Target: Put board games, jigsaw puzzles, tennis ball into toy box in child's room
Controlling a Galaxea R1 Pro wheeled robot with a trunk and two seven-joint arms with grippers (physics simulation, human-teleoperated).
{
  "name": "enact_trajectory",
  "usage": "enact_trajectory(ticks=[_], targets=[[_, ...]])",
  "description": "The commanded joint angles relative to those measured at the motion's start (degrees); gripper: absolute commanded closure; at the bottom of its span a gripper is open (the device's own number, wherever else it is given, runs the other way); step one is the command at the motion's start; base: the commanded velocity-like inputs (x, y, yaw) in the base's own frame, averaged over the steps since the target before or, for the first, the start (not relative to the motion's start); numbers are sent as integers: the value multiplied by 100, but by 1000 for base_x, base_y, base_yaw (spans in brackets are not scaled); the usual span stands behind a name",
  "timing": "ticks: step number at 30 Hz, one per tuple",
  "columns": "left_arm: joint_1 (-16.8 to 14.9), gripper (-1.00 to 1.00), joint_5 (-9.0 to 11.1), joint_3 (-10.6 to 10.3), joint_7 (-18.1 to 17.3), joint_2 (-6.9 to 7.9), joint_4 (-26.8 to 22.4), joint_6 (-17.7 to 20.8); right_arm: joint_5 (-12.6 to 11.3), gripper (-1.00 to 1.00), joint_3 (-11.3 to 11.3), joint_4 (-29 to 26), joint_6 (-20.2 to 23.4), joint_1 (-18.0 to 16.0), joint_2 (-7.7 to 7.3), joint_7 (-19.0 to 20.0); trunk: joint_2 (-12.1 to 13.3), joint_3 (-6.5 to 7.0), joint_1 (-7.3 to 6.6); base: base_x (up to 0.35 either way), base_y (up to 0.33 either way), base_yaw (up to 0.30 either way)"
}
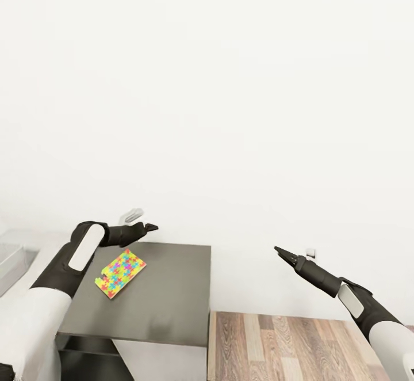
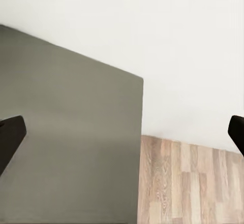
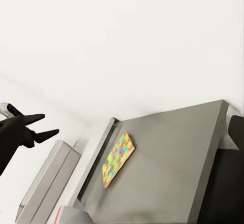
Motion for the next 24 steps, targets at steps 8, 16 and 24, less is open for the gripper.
enact_trajectory(ticks=[8, 16, 24], targets=[[-45, -100, -426, -16, 223, -63, 172, -151, -23, -100, -13, 7, 57, -6, -20, 5, -14, -84, 3, 0, 0, -62], [-46, -100, -533, -16, 236, -68, 183, -162, -16, -100, -8, 8, 57, -6, -49, -170, -14, -158, 3, 0, 0, -10], [-47, -100, -543, -21, 239, -54, 183, -170, -23, -100, -6, 0, 57, -6, -53, -566, -14, -231, 3, 36, 1, -1]])
